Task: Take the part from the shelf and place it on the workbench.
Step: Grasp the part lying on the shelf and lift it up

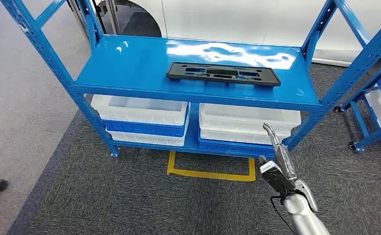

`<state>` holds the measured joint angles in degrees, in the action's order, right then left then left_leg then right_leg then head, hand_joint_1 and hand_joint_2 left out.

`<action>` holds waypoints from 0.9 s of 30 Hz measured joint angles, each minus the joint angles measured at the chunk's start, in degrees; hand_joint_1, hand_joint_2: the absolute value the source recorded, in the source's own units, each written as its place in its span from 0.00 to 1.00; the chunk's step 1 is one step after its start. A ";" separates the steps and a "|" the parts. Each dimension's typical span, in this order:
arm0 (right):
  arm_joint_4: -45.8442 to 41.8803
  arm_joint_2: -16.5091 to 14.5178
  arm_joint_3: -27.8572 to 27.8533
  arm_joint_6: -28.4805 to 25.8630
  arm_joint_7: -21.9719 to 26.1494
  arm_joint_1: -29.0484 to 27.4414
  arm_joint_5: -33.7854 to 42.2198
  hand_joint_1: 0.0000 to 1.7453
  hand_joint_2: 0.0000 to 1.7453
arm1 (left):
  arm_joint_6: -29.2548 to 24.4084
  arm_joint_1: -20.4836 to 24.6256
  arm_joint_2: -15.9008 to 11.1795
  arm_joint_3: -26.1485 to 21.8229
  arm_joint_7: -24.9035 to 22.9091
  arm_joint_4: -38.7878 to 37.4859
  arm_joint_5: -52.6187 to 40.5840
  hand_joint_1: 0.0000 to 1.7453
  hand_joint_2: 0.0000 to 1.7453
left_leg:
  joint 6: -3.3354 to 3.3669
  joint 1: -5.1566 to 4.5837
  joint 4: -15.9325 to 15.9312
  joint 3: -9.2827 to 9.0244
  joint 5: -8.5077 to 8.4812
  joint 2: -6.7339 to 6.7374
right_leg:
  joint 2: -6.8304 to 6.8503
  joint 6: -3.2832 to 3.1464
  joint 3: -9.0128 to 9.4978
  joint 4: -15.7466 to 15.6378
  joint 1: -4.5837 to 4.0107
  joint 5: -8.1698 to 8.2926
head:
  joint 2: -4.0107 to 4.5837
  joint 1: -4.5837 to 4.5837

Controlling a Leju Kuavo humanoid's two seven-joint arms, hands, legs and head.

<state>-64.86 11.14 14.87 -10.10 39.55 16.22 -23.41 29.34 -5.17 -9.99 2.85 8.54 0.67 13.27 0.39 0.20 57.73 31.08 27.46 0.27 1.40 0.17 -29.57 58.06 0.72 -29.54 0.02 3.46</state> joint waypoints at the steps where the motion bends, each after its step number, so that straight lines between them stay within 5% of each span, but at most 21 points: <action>1: -0.60 0.15 0.52 -0.28 -0.04 0.00 -0.19 0.00 0.00 | -0.03 -0.02 0.01 -0.17 0.03 -0.02 -0.16 0.00 0.00 | 0.00 0.00 0.00 0.00 0.00 -0.01 | 0.00 0.00 0.00 0.00 0.00 0.00 | -0.01 0.00; 27: -4.73 2.45 19.14 -14.69 -12.11 8.05 -24.04 0.00 0.00 | -1.65 -0.04 1.01 -3.63 -0.12 -0.08 -4.46 0.00 0.00 | 0.00 0.01 0.00 0.06 0.00 -0.08 | 0.01 0.00 -0.04 0.00 0.01 0.00 | 0.00 -0.01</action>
<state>-69.59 13.58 34.02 -24.79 27.44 24.28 -47.45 27.69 -5.21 -8.98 -0.78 8.41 0.59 8.80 0.39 0.21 57.73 31.15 27.46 0.19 1.42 0.17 -29.61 58.06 0.73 -29.54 0.02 3.45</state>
